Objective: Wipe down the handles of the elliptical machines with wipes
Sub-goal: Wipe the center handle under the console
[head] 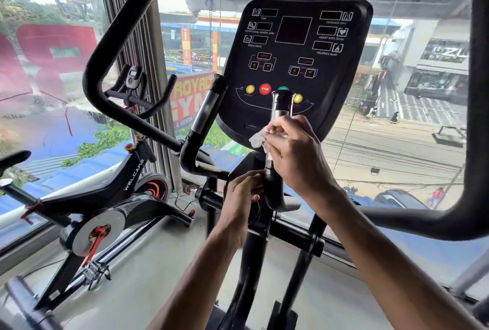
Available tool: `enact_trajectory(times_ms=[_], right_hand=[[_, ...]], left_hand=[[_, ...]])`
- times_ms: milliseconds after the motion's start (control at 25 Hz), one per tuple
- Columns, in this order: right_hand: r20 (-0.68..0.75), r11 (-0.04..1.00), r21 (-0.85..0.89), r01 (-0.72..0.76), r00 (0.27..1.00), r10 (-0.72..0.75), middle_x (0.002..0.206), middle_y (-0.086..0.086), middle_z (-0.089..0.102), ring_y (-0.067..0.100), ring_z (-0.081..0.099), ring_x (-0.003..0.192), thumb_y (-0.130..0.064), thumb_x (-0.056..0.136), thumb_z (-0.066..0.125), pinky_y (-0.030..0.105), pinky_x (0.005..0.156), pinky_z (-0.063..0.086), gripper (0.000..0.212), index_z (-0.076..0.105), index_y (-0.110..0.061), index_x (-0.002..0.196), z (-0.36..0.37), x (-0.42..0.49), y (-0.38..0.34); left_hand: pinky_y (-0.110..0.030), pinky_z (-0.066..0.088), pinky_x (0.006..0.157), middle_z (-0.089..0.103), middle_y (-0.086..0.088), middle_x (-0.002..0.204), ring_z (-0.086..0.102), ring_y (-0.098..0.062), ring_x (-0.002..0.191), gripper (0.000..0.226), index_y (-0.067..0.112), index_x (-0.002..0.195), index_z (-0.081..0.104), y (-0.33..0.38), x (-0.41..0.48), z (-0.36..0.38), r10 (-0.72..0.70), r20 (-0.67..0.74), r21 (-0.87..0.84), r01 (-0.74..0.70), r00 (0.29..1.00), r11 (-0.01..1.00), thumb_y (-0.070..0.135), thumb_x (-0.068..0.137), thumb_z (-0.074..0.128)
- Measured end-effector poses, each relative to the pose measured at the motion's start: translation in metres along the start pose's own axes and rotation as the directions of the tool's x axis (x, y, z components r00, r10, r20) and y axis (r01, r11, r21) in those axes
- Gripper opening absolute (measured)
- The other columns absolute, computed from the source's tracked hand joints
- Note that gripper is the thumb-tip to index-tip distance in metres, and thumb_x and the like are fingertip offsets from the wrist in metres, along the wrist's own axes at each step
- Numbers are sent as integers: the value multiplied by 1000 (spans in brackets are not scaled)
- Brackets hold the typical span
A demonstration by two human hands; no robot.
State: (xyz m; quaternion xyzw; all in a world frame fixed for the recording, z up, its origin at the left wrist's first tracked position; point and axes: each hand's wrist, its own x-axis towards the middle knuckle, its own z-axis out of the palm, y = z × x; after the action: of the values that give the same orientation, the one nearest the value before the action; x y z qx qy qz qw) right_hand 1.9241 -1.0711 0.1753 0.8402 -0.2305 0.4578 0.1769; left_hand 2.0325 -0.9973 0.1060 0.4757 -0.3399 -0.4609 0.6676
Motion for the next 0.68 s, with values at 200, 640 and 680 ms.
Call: enact_trajectory(times_ms=[200, 640, 680], right_hand=[[132, 998, -3, 66, 989, -65, 103, 5, 68, 23, 57, 97, -7, 93, 74, 32, 84, 56, 7, 78, -2, 92, -2, -41, -15], [-25, 999, 3, -33, 999, 33, 110, 9, 70, 24, 61, 95, -5, 97, 71, 21, 91, 50, 16, 77, 2, 110, -7, -67, -15], [13, 1000, -1, 21, 1000, -21, 111, 10, 70, 25, 61, 96, -4, 96, 72, 23, 91, 52, 16, 76, 4, 110, -5, -75, -16]], left_hand=[[-41, 39, 91, 78, 4, 84, 69, -6, 80, 49, 26, 77, 81, -3, -6, -7, -5, 55, -2, 5, 998, 1000, 2, 98, 45], [-40, 35, 78, 79, 0, 88, 64, -17, 86, 52, 21, 83, 80, -9, -4, -11, -94, 105, -202, 113, 990, 973, 22, 100, 31], [-38, 35, 74, 78, 1, 84, 62, -17, 84, 54, 22, 78, 81, -8, -2, -12, -92, 119, -220, 117, 989, 969, 24, 100, 31]])
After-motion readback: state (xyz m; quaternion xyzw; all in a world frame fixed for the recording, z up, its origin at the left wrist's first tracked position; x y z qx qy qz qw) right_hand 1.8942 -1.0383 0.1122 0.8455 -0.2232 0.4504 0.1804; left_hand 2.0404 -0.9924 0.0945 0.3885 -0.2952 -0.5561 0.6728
